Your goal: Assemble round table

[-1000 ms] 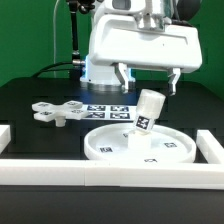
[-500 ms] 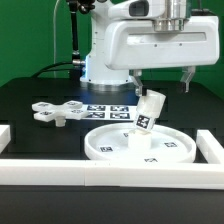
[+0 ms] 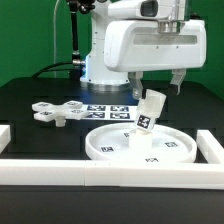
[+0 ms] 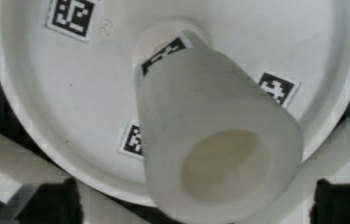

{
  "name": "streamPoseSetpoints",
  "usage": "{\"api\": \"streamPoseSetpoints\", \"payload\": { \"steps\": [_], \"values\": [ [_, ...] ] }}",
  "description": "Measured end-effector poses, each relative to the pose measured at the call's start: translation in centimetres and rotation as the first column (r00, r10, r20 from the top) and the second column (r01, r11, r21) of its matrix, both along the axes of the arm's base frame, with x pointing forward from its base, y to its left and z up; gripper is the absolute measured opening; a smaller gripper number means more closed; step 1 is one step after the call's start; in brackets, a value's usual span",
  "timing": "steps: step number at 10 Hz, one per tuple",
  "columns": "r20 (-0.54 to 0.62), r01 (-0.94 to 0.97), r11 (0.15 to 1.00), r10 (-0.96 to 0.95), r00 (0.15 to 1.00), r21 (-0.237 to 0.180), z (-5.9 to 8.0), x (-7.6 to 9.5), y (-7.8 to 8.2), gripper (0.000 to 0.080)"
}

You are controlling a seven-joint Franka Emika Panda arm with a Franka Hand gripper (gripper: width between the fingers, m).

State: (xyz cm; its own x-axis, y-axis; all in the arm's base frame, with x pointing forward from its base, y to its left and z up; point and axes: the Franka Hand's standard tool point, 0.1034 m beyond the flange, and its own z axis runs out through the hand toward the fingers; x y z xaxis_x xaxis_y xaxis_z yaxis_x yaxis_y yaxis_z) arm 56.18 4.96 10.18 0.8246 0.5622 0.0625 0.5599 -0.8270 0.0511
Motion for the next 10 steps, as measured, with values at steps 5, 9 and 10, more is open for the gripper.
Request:
{"api": "streamPoseSetpoints", "payload": {
  "steps": [5, 9, 10],
  "values": [
    [-0.031, -0.463, 0.883, 0.462, 0.886, -0.073, -0.6, -0.5, -0.1, 0.0649],
    [-0.103, -0.756, 0.645, 0.75, 0.654, -0.107, -1.6, -1.1, -0.2, 0.0649],
    [-0.111, -0.785, 0.611, 0.777, 0.62, -0.106, -1.8, -1.0, -0.2, 0.0649]
  ]
}}
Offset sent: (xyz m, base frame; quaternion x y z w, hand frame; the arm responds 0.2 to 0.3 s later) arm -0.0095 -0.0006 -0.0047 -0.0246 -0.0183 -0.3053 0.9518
